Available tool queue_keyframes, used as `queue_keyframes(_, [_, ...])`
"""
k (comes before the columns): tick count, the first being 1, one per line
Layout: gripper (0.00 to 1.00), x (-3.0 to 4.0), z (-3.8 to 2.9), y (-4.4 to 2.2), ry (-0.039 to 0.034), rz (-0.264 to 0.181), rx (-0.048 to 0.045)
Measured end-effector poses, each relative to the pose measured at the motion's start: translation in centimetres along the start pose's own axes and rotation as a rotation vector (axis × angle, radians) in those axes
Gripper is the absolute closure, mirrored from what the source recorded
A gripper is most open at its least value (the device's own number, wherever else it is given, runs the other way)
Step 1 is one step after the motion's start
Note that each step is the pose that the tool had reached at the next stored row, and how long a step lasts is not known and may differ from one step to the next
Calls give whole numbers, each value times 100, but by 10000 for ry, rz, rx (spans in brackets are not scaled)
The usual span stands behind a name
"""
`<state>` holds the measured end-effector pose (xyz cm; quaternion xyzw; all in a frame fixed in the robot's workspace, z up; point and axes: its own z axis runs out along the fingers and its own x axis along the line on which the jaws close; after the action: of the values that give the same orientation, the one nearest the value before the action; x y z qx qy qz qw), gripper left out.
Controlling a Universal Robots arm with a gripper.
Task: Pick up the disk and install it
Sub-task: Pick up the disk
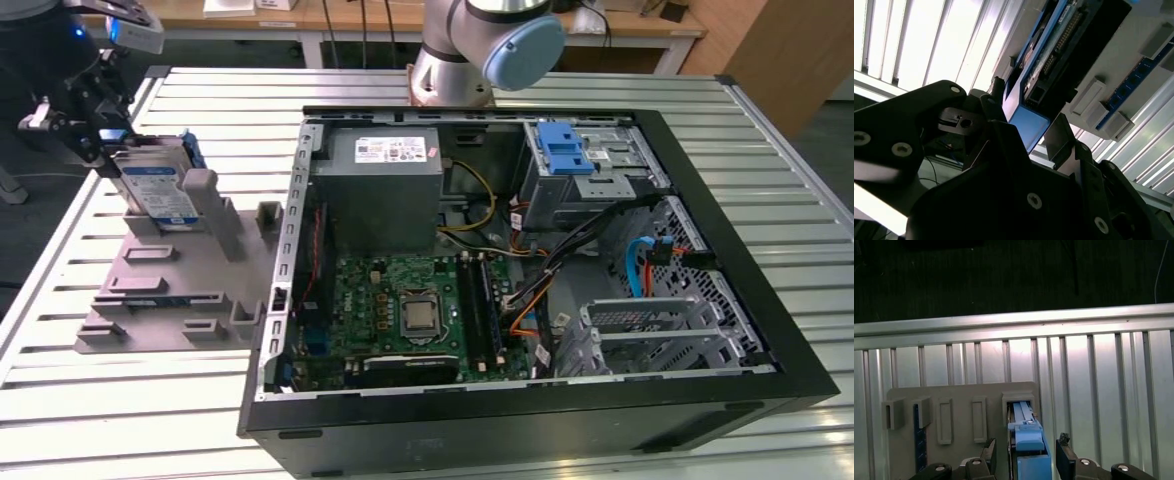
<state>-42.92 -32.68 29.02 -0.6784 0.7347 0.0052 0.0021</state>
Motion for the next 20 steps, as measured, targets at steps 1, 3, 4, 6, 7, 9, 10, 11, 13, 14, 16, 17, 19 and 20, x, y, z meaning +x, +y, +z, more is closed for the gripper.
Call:
queue_keyframes(1, [41, 0, 0, 0, 0, 0, -1])
queue_keyframes(3, [41, 0, 4, 0, -1, -4, 0])
queue_keyframes(4, [41, 0, 6, 0, -1, -9, 1])
queue_keyframes(6, [41, 0, 6, 0, 1, -22, -2])
queue_keyframes(7, [41, 0, 6, 0, 1, -23, -2])
queue_keyframes(9, [41, 1, 7, 0, 0, -24, -1])
queue_keyframes(10, [41, 1, 7, 0, 0, -24, -1])
queue_keyframes(11, [43, 1, 7, 0, 0, -25, -1])
queue_keyframes(13, [49, 0, 7, 0, 0, -24, -1])
queue_keyframes(14, [49, 0, 8, 0, 0, -24, -1])
queue_keyframes(16, [56, 1, 8, 0, 0, -25, -1])
queue_keyframes(17, [56, 0, 8, 0, 0, -24, -1])
queue_keyframes(19, [56, 1, 8, 0, 0, -25, -1])
queue_keyframes(20, [56, 0, 8, 0, 0, -25, -1])
